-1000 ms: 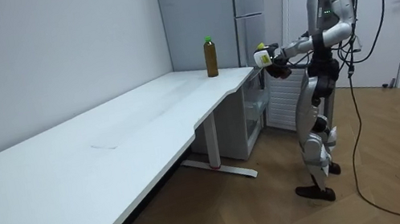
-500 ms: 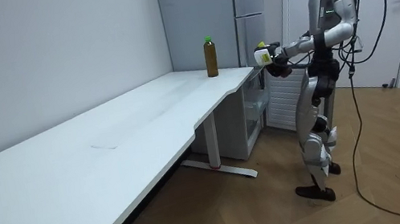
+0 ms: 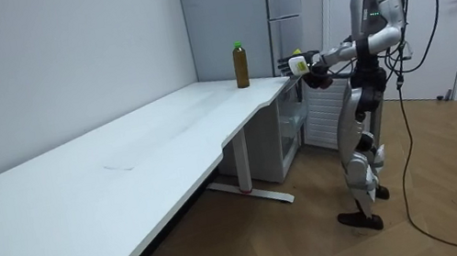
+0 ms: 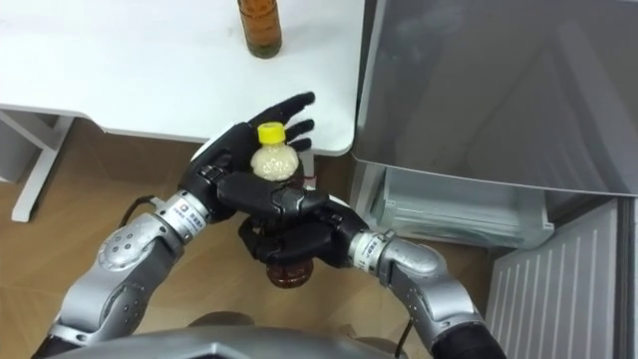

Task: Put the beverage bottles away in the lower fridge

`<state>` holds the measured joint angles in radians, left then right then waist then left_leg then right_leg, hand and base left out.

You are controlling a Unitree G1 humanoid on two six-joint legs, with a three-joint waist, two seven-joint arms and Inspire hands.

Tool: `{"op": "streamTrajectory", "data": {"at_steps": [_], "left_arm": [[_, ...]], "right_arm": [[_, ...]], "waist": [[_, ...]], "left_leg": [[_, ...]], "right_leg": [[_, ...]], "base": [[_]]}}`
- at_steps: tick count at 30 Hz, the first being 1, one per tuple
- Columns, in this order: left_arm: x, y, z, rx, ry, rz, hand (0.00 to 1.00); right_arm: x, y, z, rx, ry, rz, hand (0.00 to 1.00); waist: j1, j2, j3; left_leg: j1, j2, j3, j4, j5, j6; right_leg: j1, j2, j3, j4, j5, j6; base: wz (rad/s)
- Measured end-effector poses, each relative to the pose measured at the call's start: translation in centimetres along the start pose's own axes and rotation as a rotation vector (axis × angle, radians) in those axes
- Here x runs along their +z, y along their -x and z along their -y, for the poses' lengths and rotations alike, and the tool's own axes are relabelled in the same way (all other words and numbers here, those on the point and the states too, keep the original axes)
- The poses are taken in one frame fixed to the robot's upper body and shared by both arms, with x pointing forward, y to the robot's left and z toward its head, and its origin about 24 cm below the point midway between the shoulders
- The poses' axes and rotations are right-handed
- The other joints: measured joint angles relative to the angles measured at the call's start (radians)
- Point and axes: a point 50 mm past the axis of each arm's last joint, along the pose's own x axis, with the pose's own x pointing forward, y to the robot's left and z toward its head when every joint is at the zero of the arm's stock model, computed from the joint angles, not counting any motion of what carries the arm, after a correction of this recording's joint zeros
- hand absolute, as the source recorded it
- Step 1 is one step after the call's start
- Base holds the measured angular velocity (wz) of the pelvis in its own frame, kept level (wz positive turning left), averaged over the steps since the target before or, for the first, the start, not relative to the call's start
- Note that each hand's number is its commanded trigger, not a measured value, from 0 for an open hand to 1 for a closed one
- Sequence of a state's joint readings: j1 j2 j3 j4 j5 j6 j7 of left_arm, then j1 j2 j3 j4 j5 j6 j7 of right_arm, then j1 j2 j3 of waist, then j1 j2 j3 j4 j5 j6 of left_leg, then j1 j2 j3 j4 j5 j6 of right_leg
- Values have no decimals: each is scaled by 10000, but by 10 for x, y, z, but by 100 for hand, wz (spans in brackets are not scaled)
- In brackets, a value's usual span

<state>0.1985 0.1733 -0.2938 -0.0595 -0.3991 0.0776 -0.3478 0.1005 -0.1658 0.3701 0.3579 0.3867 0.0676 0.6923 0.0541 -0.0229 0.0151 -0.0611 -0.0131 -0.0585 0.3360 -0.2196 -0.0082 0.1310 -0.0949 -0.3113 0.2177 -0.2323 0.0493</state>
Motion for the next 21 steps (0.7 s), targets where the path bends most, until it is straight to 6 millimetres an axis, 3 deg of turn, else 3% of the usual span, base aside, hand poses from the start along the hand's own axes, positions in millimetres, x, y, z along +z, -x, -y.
{"op": "streamTrajectory", "data": {"at_steps": [11, 18, 21], "left_arm": [[6, -1, -1, 26, -200, 418, 0], [40, 0, 7, -323, -837, 1915, 0], [46, 1, 8, -332, -962, 2243, 0]], "right_arm": [[-7, 2, 2, -59, -204, -260, 100], [-7, 2, 0, 234, -202, -199, 100], [-5, 1, 0, 311, -165, -151, 100]], "waist": [[-197, 257, 2], [-220, 245, 21], [-220, 216, 33]], "left_leg": [[39, 9, -3, -10, 0, 0], [57, 4, 18, -41, 8, 11], [163, 8, 27, -97, 16, 12]], "right_leg": [[55, 4, 10, 28, 9, -9], [51, 0, 34, 27, 12, -9], [86, 0, 44, 22, 12, -9]], "base": [[0], [0], [0]]}}
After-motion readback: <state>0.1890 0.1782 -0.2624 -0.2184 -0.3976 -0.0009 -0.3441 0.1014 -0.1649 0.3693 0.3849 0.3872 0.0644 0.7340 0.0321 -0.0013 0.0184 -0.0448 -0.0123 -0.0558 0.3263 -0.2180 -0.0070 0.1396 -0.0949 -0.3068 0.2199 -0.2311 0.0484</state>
